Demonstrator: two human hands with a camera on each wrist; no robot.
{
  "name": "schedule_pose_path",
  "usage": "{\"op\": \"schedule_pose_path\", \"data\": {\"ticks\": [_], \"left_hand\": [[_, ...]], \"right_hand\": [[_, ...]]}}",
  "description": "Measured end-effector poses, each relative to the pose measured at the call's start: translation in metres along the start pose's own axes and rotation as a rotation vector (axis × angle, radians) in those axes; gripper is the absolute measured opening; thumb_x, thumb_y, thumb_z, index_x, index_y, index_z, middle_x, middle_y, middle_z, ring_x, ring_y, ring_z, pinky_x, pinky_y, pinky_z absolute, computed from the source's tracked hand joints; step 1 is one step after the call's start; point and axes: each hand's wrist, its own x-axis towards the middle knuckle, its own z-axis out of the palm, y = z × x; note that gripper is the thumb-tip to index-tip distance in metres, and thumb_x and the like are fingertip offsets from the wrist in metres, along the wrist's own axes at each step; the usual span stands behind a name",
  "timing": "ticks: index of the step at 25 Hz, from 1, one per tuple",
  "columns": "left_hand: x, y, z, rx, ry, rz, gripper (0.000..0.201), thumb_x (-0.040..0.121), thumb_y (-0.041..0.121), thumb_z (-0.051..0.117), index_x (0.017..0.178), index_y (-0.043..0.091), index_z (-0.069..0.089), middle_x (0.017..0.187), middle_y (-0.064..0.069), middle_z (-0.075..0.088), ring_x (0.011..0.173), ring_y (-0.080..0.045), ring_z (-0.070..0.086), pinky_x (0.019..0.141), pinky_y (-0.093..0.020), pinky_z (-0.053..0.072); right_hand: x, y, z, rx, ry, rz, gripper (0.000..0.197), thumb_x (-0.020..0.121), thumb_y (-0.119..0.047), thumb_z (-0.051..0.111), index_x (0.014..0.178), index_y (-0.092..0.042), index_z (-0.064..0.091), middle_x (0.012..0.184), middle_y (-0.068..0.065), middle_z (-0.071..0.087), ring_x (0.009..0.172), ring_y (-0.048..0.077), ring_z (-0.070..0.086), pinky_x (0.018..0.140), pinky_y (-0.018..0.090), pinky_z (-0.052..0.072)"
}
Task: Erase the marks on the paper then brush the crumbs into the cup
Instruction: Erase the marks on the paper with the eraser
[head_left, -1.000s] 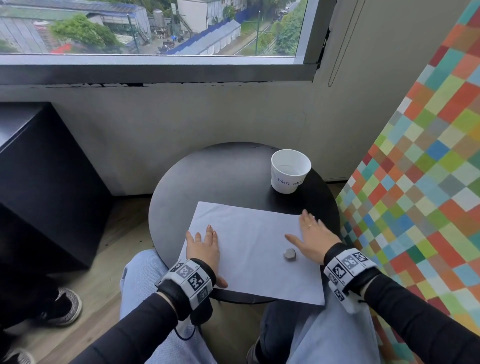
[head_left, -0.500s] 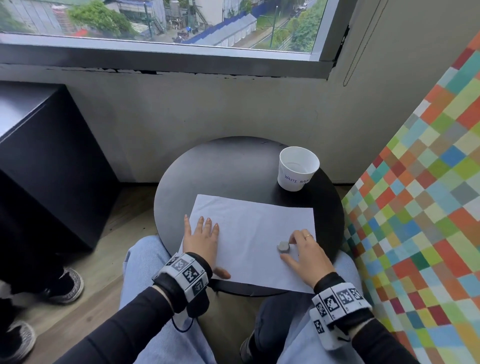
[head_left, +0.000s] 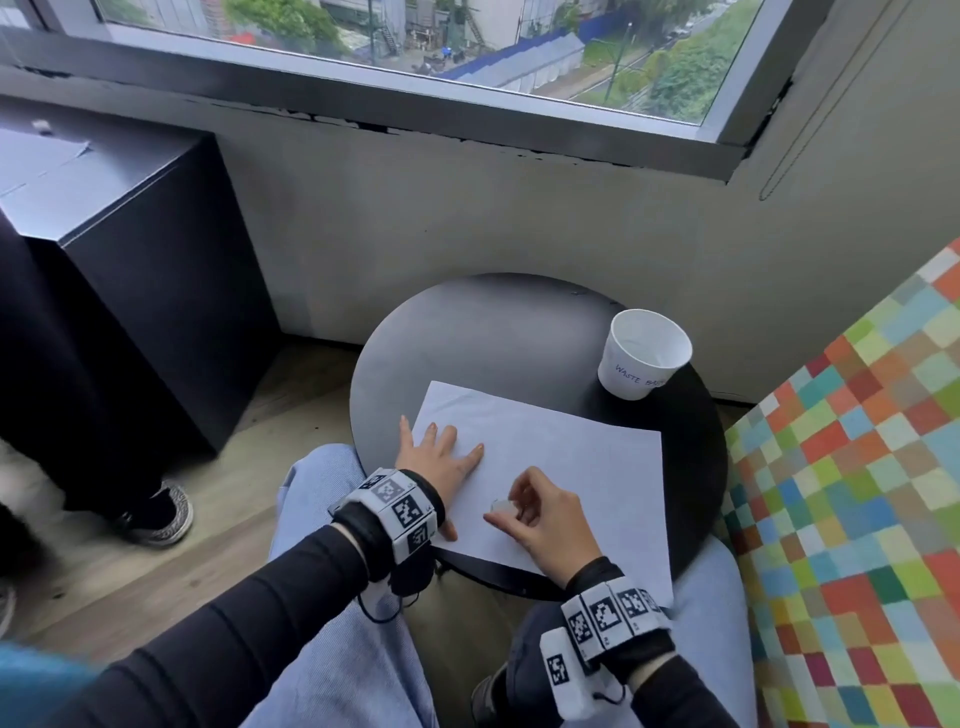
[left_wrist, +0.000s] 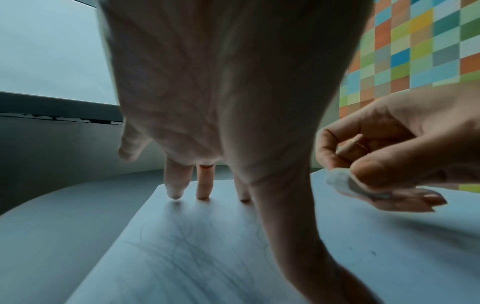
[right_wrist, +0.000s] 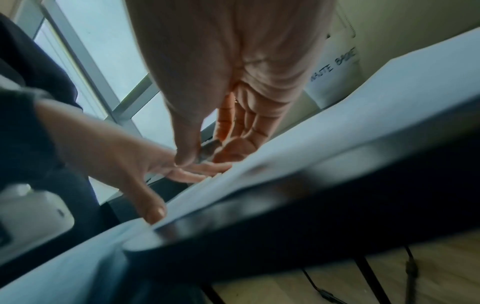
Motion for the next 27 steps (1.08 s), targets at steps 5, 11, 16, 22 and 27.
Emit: {"op": "schedule_pose_path", "data": {"ticks": [5, 11, 16, 22, 27], "left_hand": [[0.004, 0.000, -0.001, 0.013, 0.010, 0.004, 0.124, 0.069, 0.058, 0.081, 0.157, 0.032, -0.002, 0.152, -0.017, 0.015, 0.144, -0.037, 0.018, 0.112, -0.069, 0.004], [0.008, 0.002, 0.002, 0.051, 0.007, 0.007, 0.127, 0.067, 0.061, 0.080, 0.156, 0.035, -0.007, 0.158, -0.019, 0.002, 0.144, -0.042, 0.016, 0.116, -0.063, 0.011], [0.011, -0.002, -0.001, 0.125, -0.003, 0.034, 0.128, 0.069, 0.061, 0.080, 0.156, 0.035, -0.010, 0.164, -0.014, -0.010, 0.146, -0.041, 0.020, 0.117, -0.057, 0.017], [0.013, -0.004, -0.002, 0.159, -0.004, 0.049, 0.127, 0.069, 0.062, 0.079, 0.156, 0.036, -0.010, 0.164, -0.013, -0.009, 0.144, -0.041, 0.024, 0.117, -0.055, 0.018], [0.012, -0.003, -0.003, 0.158, -0.018, 0.041, 0.127, 0.069, 0.061, 0.079, 0.156, 0.036, -0.011, 0.165, -0.012, -0.010, 0.145, -0.042, 0.022, 0.118, -0.057, 0.015]], "right_hand": [[-0.008, 0.008, 0.022, 0.181, 0.166, 0.017, 0.016, 0.076, -0.025, 0.080, 0.077, -0.019, 0.066, 0.061, -0.007, 0.061, 0.057, 0.007, 0.054, 0.058, 0.019, 0.044], [-0.007, 0.006, 0.030, 0.240, 0.268, 0.039, 0.014, 0.076, -0.019, 0.080, 0.087, -0.024, 0.074, 0.069, -0.006, 0.066, 0.060, 0.006, 0.056, 0.060, 0.016, 0.046], [-0.009, 0.005, 0.031, 0.192, 0.196, -0.002, 0.006, 0.075, -0.018, 0.080, 0.076, -0.021, 0.075, 0.060, -0.014, 0.060, 0.054, 0.004, 0.048, 0.057, 0.012, 0.038], [-0.002, 0.007, 0.034, 0.179, 0.297, 0.042, 0.006, 0.075, -0.022, 0.080, 0.078, -0.022, 0.074, 0.066, -0.011, 0.064, 0.058, 0.005, 0.050, 0.059, 0.014, 0.040], [-0.001, 0.007, 0.036, 0.187, 0.322, 0.090, 0.007, 0.075, -0.024, 0.080, 0.078, -0.023, 0.073, 0.067, -0.012, 0.064, 0.058, 0.005, 0.049, 0.060, 0.014, 0.040]]}}
